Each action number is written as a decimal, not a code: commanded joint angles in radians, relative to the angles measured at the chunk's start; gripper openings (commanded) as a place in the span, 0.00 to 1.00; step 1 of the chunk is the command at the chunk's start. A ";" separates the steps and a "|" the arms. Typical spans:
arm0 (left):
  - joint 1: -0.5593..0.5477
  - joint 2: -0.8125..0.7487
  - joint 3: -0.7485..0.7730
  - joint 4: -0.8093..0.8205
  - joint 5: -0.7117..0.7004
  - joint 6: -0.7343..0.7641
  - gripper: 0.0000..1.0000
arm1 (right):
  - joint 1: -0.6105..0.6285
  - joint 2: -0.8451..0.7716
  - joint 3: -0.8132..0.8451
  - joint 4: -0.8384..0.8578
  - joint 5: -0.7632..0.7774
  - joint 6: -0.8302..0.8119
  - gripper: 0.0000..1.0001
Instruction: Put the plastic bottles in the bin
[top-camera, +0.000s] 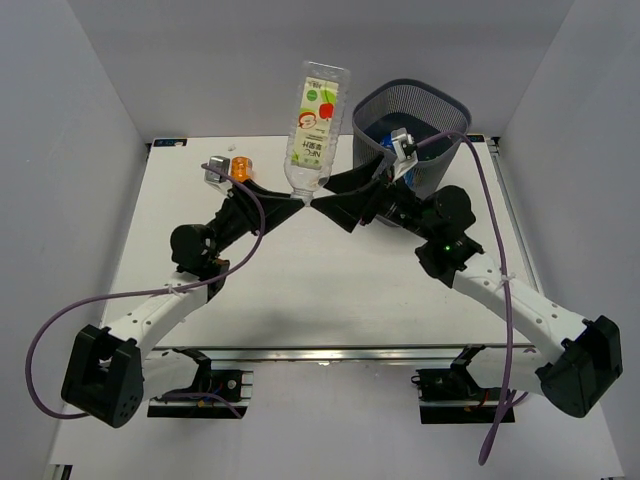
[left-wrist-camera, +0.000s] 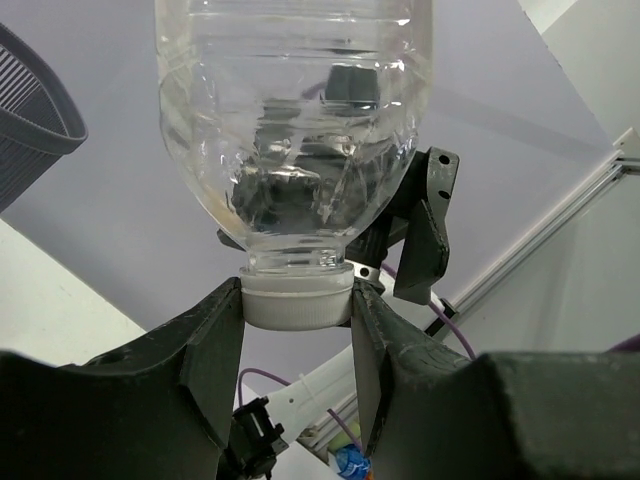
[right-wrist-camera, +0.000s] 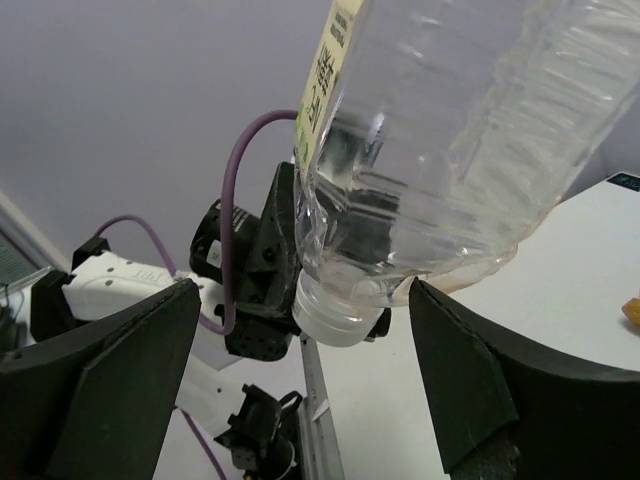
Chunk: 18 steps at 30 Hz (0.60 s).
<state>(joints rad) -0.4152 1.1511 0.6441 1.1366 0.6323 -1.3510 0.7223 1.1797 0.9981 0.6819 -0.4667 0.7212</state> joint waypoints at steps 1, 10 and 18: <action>-0.031 0.004 0.052 0.017 -0.026 0.035 0.00 | 0.038 0.017 0.014 -0.007 0.060 -0.008 0.88; -0.056 0.007 0.091 -0.136 -0.085 0.177 0.00 | 0.072 -0.005 -0.016 -0.090 0.256 -0.020 0.86; -0.056 0.050 0.225 -0.357 -0.154 0.335 0.00 | 0.071 -0.179 -0.068 -0.289 0.512 -0.106 0.89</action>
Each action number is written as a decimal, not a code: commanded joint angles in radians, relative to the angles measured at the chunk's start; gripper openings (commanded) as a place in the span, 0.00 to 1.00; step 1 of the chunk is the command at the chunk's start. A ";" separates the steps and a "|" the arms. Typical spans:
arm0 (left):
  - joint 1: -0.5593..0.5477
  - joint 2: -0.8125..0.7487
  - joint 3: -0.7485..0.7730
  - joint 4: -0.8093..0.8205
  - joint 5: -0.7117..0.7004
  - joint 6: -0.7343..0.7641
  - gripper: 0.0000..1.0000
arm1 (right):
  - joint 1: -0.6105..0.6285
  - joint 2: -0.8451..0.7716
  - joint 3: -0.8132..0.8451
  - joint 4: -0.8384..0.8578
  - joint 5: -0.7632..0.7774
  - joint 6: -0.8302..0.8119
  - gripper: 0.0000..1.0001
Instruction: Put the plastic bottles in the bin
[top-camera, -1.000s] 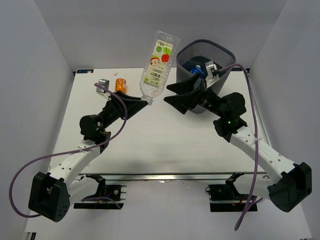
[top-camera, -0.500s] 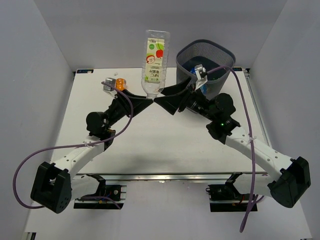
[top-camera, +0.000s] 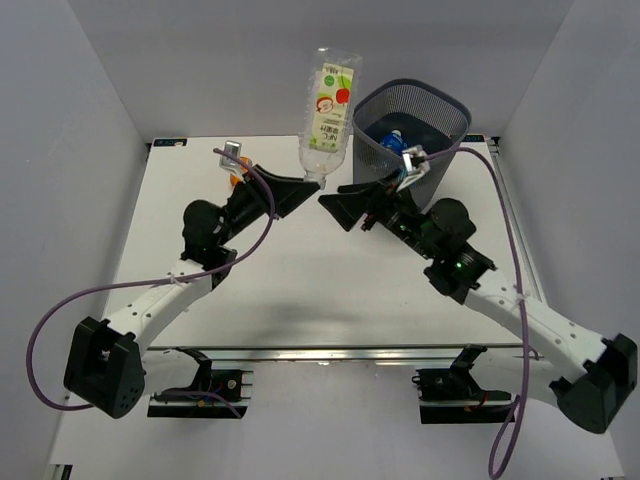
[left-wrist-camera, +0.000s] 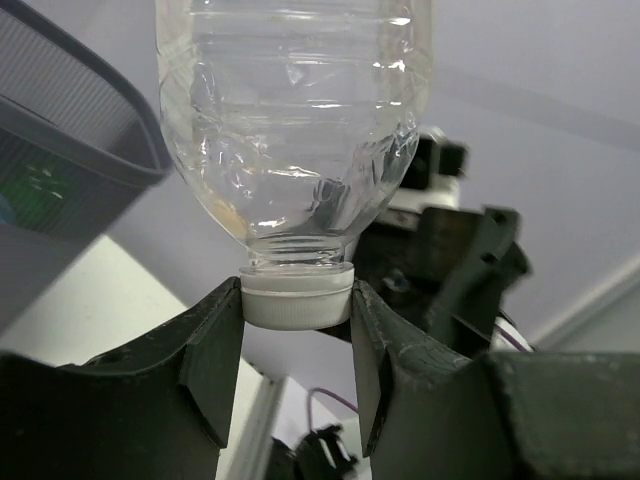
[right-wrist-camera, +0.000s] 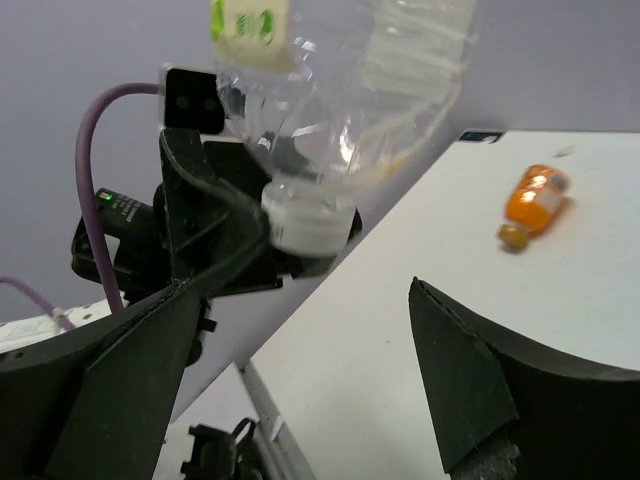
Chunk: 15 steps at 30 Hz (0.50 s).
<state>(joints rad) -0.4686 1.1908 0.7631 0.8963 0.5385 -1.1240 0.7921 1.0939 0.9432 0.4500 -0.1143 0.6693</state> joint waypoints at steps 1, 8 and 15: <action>-0.002 0.024 0.135 -0.178 -0.070 0.154 0.00 | 0.001 -0.118 -0.021 -0.118 0.233 -0.066 0.89; -0.004 0.258 0.410 -0.263 -0.059 0.220 0.00 | -0.007 -0.360 -0.075 -0.394 0.548 -0.115 0.89; -0.064 0.540 0.714 -0.451 -0.060 0.337 0.00 | -0.010 -0.512 -0.110 -0.554 0.887 -0.126 0.89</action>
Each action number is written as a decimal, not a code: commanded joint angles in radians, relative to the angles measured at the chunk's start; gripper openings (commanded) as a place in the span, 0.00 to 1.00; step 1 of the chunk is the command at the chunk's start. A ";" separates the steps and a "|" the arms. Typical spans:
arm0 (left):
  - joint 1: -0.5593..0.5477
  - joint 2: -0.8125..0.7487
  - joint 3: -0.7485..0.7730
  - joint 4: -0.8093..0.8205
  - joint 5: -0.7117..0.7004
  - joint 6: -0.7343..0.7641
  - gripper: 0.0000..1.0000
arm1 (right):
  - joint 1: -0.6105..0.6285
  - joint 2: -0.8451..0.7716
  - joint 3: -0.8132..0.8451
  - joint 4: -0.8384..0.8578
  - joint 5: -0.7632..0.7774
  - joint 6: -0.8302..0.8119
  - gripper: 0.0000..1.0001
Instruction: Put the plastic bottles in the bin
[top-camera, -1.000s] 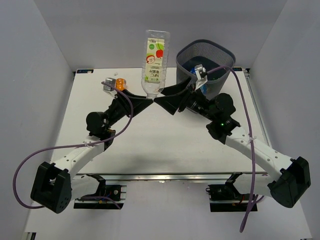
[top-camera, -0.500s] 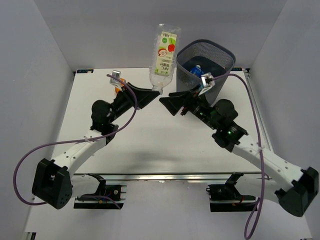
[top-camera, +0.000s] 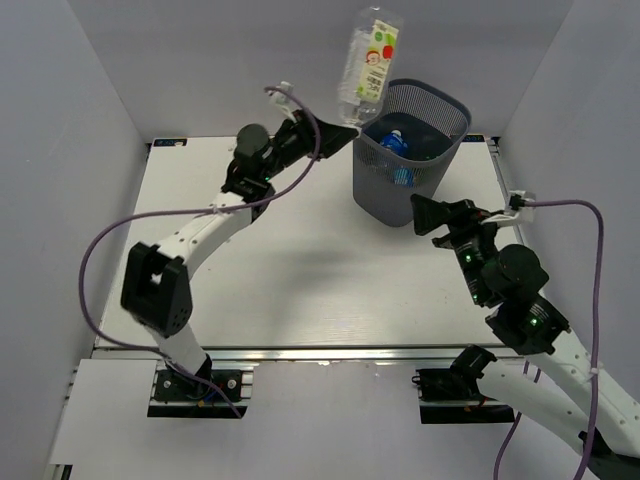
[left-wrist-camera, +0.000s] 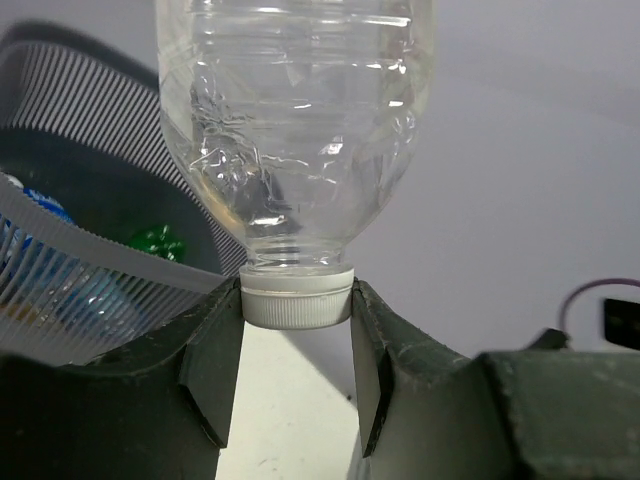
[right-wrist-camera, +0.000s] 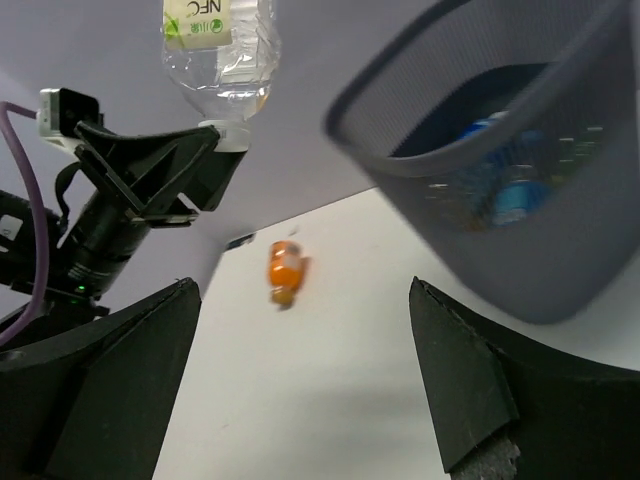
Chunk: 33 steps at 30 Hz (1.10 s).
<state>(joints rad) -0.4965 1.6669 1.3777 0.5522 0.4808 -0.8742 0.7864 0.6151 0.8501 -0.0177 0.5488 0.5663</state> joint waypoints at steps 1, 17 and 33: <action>-0.057 0.095 0.182 -0.136 -0.036 0.102 0.00 | -0.004 -0.058 -0.020 -0.097 0.262 -0.028 0.89; -0.116 0.323 0.583 -0.537 -0.139 0.268 0.70 | -0.006 -0.178 -0.051 -0.171 0.376 -0.069 0.89; -0.013 0.203 0.612 -0.819 -0.240 0.414 0.98 | -0.006 -0.083 -0.059 -0.166 0.421 -0.089 0.89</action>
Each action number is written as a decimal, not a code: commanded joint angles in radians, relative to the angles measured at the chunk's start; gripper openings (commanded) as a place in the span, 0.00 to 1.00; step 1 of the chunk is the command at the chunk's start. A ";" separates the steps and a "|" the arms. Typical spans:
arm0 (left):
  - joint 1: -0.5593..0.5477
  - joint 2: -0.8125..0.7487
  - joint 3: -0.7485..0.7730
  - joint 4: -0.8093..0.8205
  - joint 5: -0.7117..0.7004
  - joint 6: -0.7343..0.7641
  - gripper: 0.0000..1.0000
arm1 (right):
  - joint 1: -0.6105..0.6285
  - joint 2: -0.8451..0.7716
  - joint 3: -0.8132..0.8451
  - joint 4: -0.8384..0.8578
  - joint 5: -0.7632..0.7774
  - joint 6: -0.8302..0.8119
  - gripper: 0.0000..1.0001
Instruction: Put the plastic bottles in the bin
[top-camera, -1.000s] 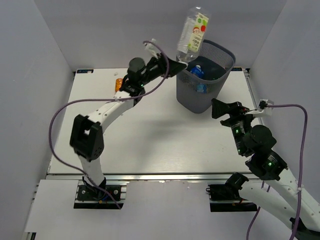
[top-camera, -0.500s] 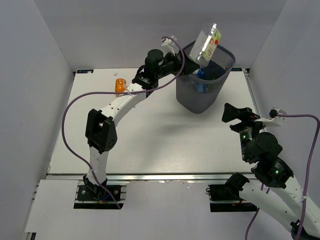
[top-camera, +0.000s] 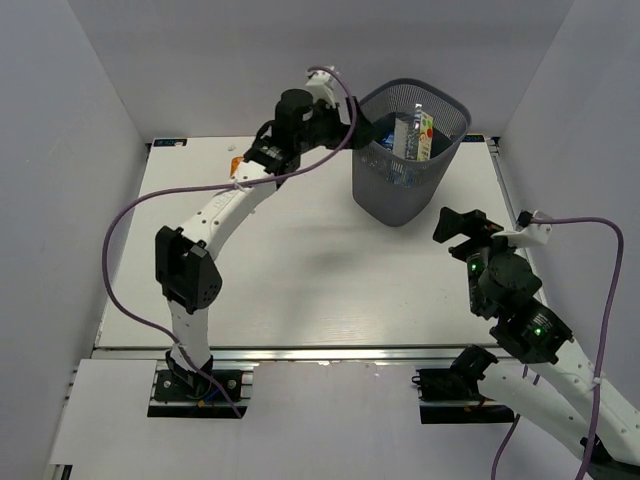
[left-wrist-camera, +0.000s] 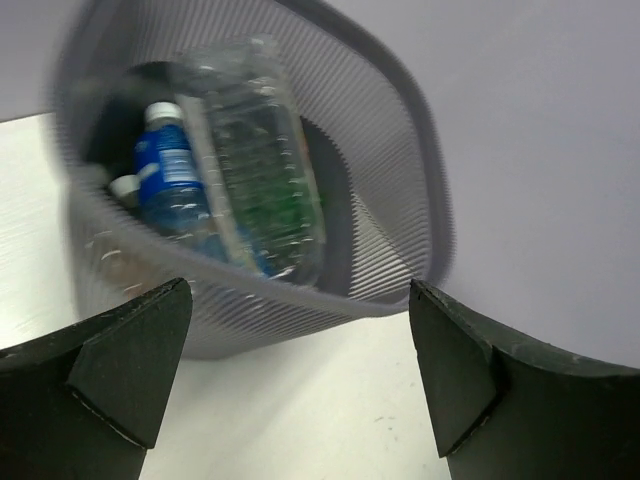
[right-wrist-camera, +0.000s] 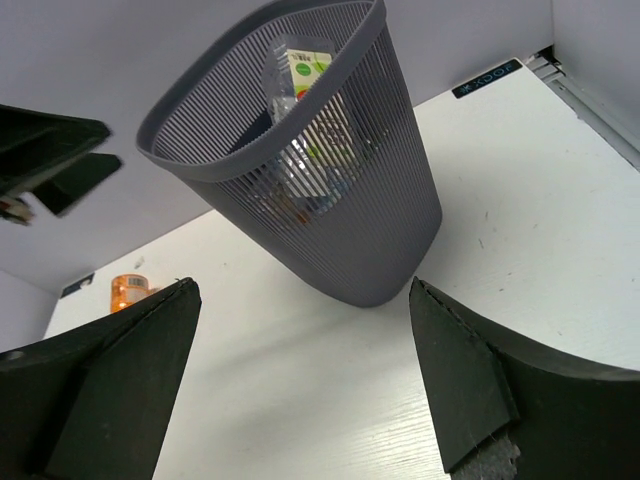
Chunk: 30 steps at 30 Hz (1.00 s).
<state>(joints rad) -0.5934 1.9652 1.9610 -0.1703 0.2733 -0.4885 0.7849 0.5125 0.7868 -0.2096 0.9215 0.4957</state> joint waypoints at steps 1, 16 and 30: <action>0.116 -0.109 -0.005 -0.101 -0.016 0.018 0.98 | -0.004 0.024 0.008 0.018 0.054 -0.017 0.89; 0.581 0.038 -0.266 -0.089 -0.092 0.148 0.98 | -0.145 0.204 0.055 -0.092 -0.028 0.029 0.89; 0.583 0.284 -0.140 -0.104 -0.163 0.235 0.98 | -0.835 0.403 -0.003 -0.062 -0.829 0.060 0.89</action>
<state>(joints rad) -0.0097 2.2398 1.7611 -0.2855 0.1043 -0.2699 -0.0044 0.8993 0.7921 -0.3107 0.2649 0.5438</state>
